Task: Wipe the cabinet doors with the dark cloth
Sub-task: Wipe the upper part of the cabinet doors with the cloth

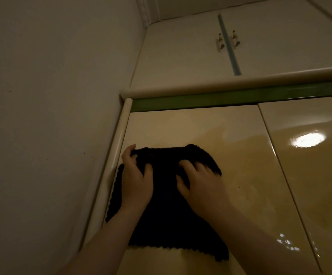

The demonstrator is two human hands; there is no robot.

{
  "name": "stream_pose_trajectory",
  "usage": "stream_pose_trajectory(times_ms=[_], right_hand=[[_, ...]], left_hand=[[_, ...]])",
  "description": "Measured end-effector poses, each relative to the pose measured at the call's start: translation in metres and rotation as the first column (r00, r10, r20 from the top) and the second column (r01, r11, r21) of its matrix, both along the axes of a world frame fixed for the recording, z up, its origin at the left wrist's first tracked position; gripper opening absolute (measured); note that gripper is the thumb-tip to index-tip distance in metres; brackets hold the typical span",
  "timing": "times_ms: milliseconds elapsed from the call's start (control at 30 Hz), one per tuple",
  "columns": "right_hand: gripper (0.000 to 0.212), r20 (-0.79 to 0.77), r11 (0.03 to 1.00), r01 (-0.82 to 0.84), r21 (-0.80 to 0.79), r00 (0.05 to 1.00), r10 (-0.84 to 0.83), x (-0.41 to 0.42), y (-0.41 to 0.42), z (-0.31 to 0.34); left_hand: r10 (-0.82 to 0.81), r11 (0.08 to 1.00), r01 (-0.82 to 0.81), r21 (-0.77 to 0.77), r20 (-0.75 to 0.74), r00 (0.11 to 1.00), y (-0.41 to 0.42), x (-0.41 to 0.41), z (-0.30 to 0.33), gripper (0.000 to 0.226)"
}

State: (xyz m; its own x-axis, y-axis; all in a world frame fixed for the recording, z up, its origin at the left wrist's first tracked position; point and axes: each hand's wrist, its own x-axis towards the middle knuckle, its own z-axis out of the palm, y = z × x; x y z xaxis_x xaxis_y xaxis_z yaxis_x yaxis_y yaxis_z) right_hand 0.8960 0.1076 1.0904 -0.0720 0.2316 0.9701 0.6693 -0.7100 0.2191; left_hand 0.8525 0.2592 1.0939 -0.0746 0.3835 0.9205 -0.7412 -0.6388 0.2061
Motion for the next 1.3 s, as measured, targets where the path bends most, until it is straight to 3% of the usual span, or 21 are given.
stream_pose_trajectory(times_ms=[67,133,233,333,433,500,767,967,1133,1300], right_hand=[[0.061,-0.030,0.999,0.042,0.019,0.999,-0.042,0.001,0.005,0.003],[0.065,-0.066,0.995,0.101,0.022,0.993,-0.099,-0.003,0.011,0.008],[0.066,-0.141,0.982,0.189,-0.010,0.972,-0.189,-0.008,0.025,0.014],[0.068,-0.110,0.963,0.267,-0.030,0.957,-0.269,-0.016,0.036,0.022],[0.069,-0.097,0.944,0.324,-0.058,0.940,-0.328,-0.018,0.038,0.040],[0.069,-0.077,0.928,0.366,-0.069,0.926,-0.371,-0.016,0.034,0.054],[0.068,0.008,0.947,0.320,-0.034,0.948,-0.320,-0.002,0.015,0.087],[0.085,-0.093,0.931,0.362,0.045,0.929,-0.357,0.005,0.019,0.099],[0.091,-0.147,0.903,0.417,0.098,0.904,-0.402,0.004,0.023,0.096],[0.084,-0.096,0.940,0.315,0.129,0.948,-0.304,0.005,0.018,0.075]], left_hand=[[0.002,1.000,-0.002,-0.007,0.006,1.000,0.004,0.000,0.003,0.040],[0.040,0.999,-0.039,0.010,-0.023,0.999,0.009,-0.001,0.006,0.036],[0.260,0.942,-0.235,0.240,-0.077,0.963,0.019,0.004,0.002,0.017],[0.494,0.775,-0.420,0.472,-0.039,0.869,0.033,0.011,0.010,0.050],[0.726,0.582,-0.580,0.570,-0.044,0.686,0.044,0.011,0.034,0.068],[0.792,0.514,-0.616,0.597,-0.055,0.608,0.045,0.008,0.051,0.074],[0.823,0.503,-0.673,0.543,-0.063,0.564,0.041,0.013,0.076,0.090],[0.815,0.540,-0.669,0.511,-0.117,0.568,0.039,0.014,0.086,0.072],[0.823,0.533,-0.671,0.516,-0.133,0.552,0.037,0.012,0.083,0.071],[0.802,0.566,-0.648,0.510,-0.160,0.575,0.035,0.011,0.057,0.071]])
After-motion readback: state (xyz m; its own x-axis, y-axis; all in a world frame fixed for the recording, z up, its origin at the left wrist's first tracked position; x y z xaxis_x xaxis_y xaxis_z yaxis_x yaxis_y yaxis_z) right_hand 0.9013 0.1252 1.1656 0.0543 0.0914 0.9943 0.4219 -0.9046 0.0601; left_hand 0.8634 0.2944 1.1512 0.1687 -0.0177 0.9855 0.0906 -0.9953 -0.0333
